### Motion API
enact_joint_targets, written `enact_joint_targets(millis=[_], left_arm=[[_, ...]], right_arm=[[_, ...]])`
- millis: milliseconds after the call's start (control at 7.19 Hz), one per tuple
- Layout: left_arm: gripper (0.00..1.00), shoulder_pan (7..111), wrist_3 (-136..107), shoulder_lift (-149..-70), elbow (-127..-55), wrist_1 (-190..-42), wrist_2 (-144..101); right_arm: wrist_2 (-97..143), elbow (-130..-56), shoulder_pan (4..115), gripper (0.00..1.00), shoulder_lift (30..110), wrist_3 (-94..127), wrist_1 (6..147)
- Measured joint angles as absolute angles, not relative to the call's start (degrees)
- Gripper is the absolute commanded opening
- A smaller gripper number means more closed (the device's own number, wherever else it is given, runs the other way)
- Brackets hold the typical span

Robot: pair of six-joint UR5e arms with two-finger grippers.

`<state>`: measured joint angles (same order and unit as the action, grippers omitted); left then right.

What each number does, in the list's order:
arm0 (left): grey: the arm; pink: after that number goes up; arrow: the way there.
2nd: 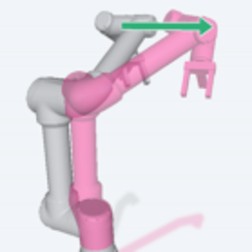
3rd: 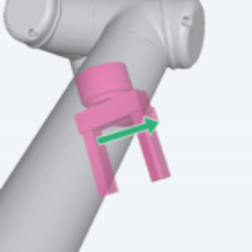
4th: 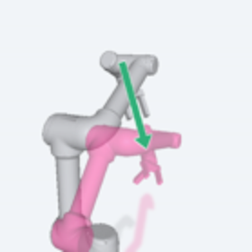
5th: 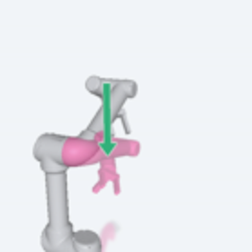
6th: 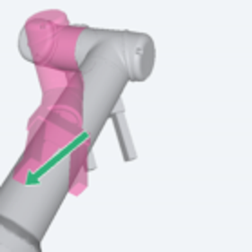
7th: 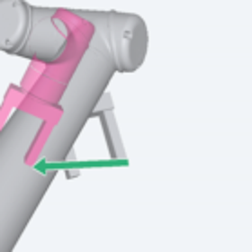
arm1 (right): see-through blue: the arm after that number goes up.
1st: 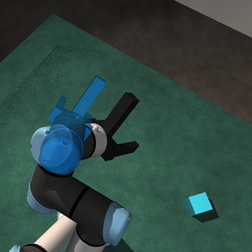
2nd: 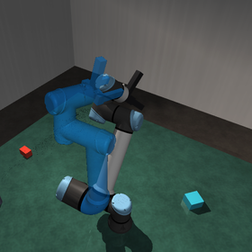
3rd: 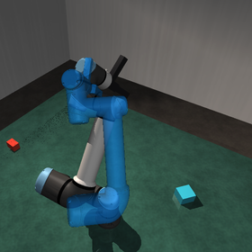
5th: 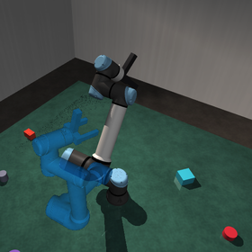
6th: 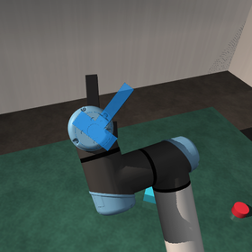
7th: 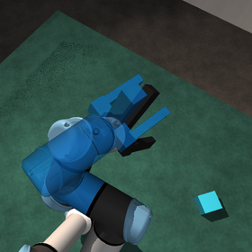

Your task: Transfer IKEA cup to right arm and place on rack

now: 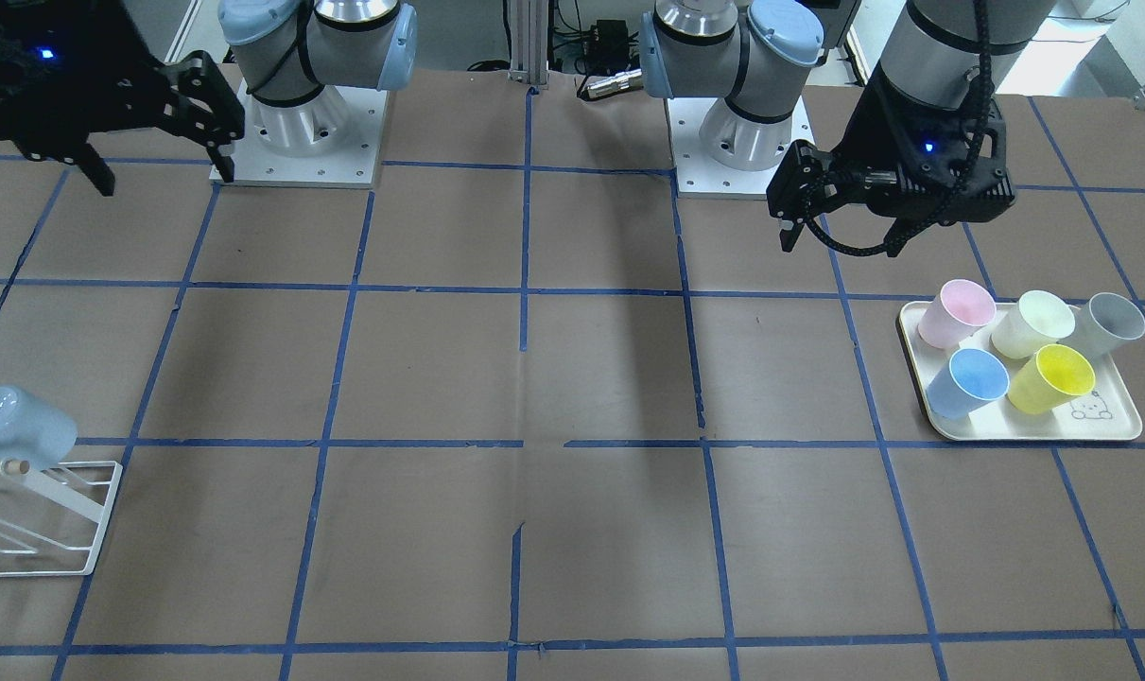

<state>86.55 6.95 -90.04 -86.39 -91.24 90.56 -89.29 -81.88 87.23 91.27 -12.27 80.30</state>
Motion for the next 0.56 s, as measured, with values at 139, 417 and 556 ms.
enact_joint_targets(millis=[139, 417, 556], left_arm=[[1.00, 86.4, 7.4, -89.8, -86.4, -91.2, 89.7], [1.00, 86.3, 8.0, -89.5, -86.4, -91.2, 89.2], [1.00, 86.3, 7.9, -89.4, -86.4, -91.2, 89.3]], right_arm=[[-88.3, -81.7, 89.8, 1.00, 90.6, -8.0, 80.5], [-86.8, -80.9, 92.0, 1.00, 89.2, -3.6, 81.0], [-86.7, -80.5, 92.2, 1.00, 88.8, -2.9, 81.2]])
